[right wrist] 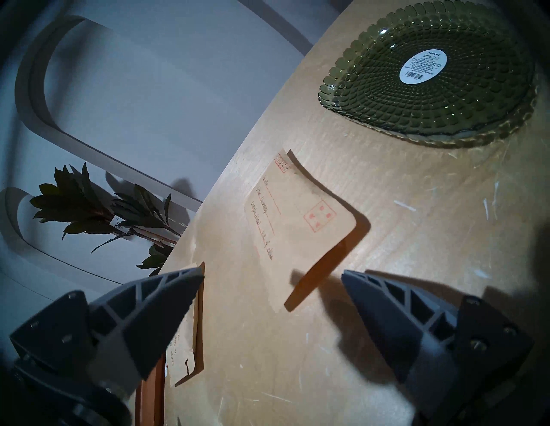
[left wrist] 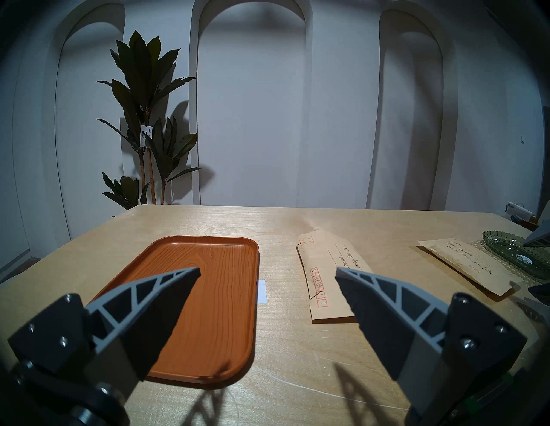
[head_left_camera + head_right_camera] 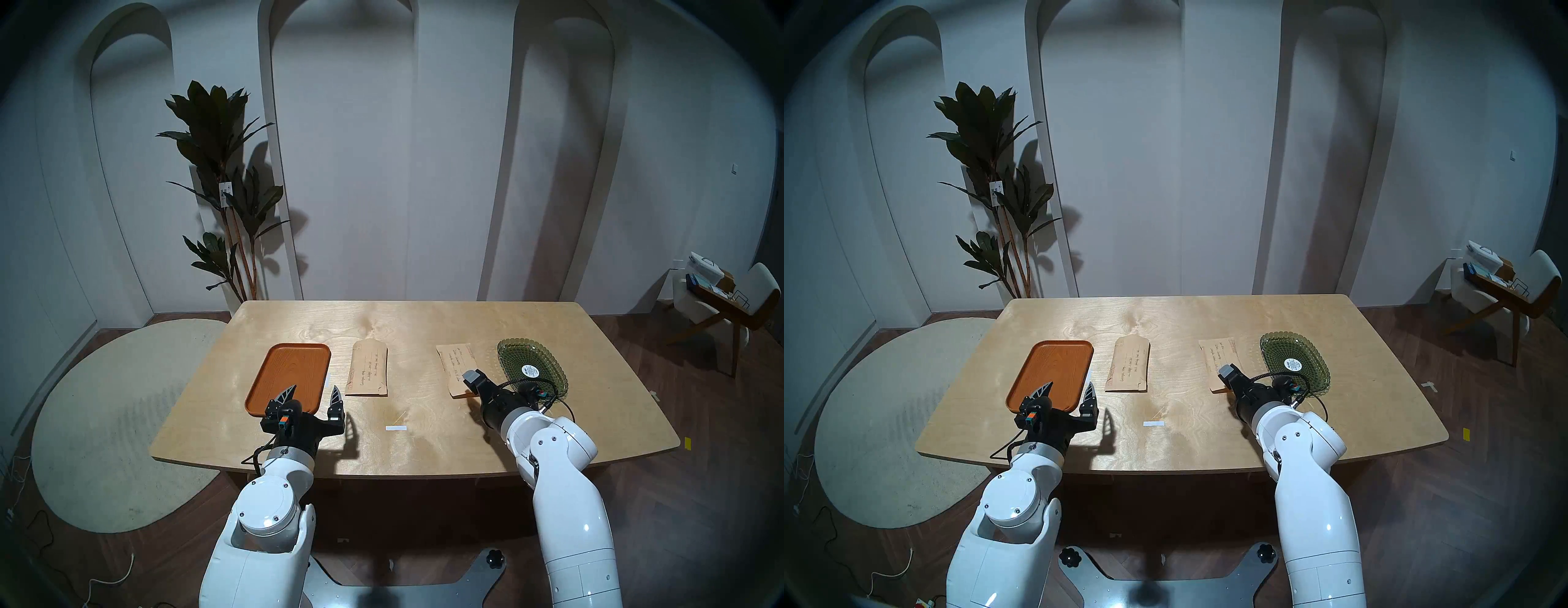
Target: Sort the mail into the trays, one tray per recipient
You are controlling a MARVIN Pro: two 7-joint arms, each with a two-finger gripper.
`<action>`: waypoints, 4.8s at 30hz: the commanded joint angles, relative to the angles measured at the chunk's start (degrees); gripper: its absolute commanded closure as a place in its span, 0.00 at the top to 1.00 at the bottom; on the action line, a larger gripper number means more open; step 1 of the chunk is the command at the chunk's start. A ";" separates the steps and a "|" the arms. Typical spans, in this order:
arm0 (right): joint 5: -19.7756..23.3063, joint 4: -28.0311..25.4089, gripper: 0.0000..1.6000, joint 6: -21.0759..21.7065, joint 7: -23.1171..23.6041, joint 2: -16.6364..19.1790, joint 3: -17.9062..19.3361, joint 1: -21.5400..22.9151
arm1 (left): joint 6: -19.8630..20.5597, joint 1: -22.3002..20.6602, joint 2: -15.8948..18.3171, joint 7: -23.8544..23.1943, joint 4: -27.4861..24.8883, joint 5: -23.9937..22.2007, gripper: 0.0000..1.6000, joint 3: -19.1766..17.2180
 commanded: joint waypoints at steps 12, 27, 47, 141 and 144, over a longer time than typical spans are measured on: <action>1.38 3.09 1.00 0.17 0.69 0.55 1.62 2.99 | -0.19 -0.23 -0.01 0.04 -1.20 -0.02 1.00 -0.07; 2.80 10.28 1.00 1.50 -0.33 1.15 2.12 8.86 | -0.19 -0.23 -0.01 0.04 -1.20 -0.03 1.00 -0.07; 4.55 14.09 0.18 2.90 -2.50 1.08 2.09 10.87 | -0.19 -0.23 -0.01 0.04 -1.20 -0.03 1.00 -0.07; -1.63 5.95 0.00 3.94 -4.86 9.73 2.88 21.22 | -0.19 -0.23 -0.01 0.04 -1.19 -0.03 1.00 -0.07; -1.62 6.24 0.00 3.74 -4.61 9.96 2.62 21.25 | -0.19 -0.23 -0.01 0.04 -1.19 -0.03 1.00 -0.07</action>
